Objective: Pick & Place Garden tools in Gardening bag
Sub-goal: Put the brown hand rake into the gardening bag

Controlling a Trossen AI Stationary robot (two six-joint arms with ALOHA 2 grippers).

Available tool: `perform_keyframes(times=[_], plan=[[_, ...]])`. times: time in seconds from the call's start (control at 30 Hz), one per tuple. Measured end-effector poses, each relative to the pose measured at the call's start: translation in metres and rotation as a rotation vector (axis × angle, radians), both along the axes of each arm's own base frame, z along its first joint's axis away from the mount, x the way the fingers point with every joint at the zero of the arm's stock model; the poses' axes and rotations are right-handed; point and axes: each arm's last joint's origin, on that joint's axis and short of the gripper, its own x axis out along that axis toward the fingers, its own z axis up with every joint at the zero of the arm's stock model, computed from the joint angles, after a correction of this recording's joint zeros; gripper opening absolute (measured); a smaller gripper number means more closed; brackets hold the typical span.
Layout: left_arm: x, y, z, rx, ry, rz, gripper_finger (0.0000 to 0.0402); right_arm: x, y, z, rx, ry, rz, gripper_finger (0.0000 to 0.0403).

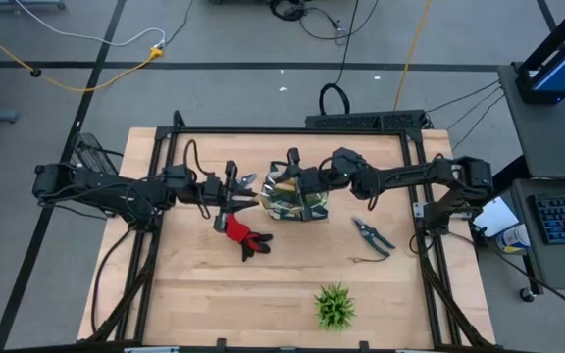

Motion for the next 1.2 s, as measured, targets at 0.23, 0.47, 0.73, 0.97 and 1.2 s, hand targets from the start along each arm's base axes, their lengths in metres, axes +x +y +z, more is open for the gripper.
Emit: perform_keyframes(times=[0.23, 0.47, 0.73, 0.97, 1.2], plan=[[0.001, -0.001, -0.002, 0.002, 0.001, -0.028, 0.0067, 0.001, 0.001, -0.002, -0.018, -0.01, 0.119, 0.013], [0.009, -0.001, -0.006, -0.012, -0.033, -0.093, 0.0067, 0.0, 0.002, -0.001, -0.016, -0.02, 0.128, 0.013], [0.034, 0.006, -0.015, -0.079, -0.027, -0.094, 0.0067, 0.001, 0.002, -0.004, -0.002, 0.023, 0.13, 0.013], [0.039, 0.008, -0.014, -0.109, -0.021, -0.153, 0.0067, 0.002, 0.002, -0.012, 0.016, 0.105, 0.129, 0.013], [0.036, 0.006, -0.01, -0.099, -0.031, -0.235, 0.0068, 0.001, 0.003, -0.012, -0.021, 0.095, 0.217, 0.013]])
